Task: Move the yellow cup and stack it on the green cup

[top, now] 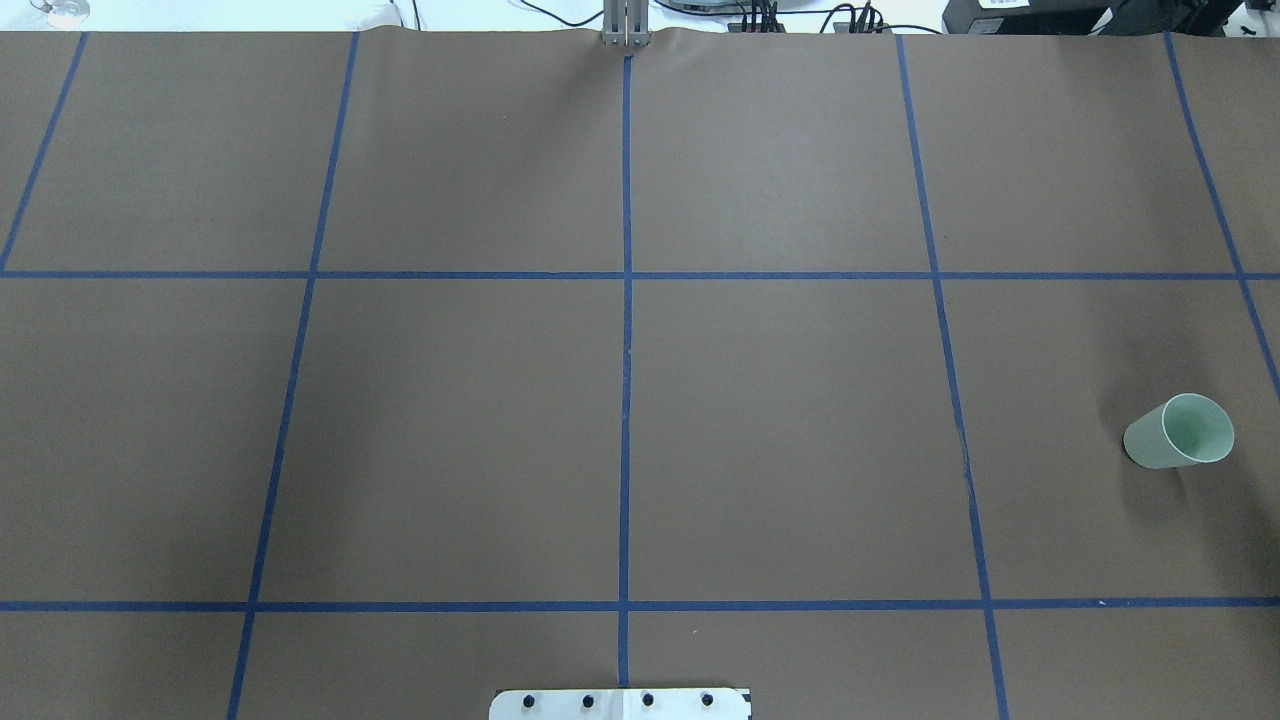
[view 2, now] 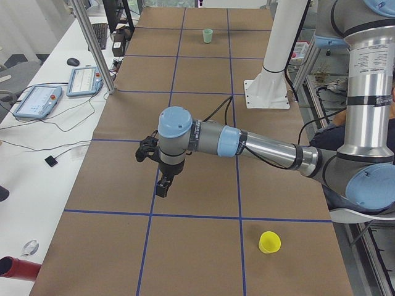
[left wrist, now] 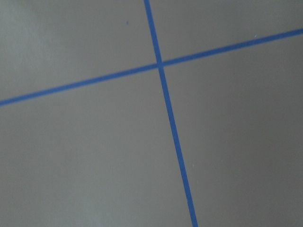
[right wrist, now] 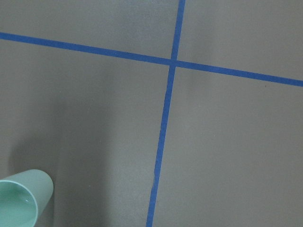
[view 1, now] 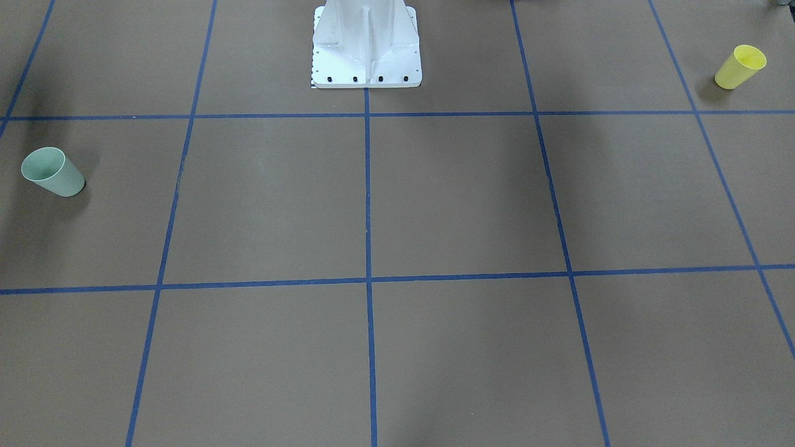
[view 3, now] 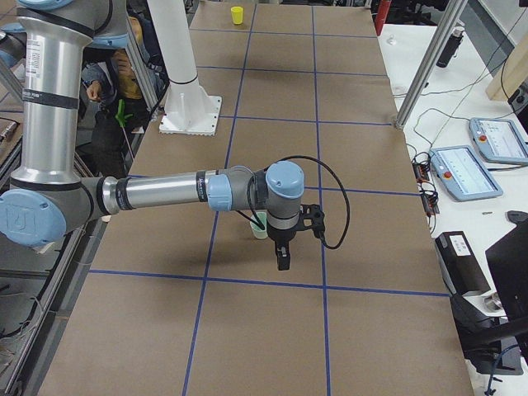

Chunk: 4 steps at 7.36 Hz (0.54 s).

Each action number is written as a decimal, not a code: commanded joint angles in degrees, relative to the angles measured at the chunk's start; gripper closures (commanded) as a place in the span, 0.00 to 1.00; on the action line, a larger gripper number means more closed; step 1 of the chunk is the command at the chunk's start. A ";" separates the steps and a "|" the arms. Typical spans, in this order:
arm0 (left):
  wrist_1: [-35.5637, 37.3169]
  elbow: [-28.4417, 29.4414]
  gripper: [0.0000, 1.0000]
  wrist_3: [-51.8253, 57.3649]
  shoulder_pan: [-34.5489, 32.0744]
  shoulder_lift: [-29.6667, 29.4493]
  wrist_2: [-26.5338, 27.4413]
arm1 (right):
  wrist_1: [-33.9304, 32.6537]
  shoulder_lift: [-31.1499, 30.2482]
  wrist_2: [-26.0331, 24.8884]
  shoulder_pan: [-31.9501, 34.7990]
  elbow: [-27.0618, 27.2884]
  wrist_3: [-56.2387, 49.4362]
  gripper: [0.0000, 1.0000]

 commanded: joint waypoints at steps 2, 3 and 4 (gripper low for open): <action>-0.50 -0.37 0.00 0.04 0.03 -0.51 -2.87 | 1.22 0.42 0.20 0.00 2.13 0.60 0.00; -0.84 -0.55 0.00 0.04 0.03 -0.60 -4.28 | 1.83 0.60 0.03 0.00 2.92 0.60 0.00; -3.55 -0.81 0.00 -0.39 0.03 -0.43 -4.30 | 2.36 0.60 -0.15 0.00 2.58 0.60 0.00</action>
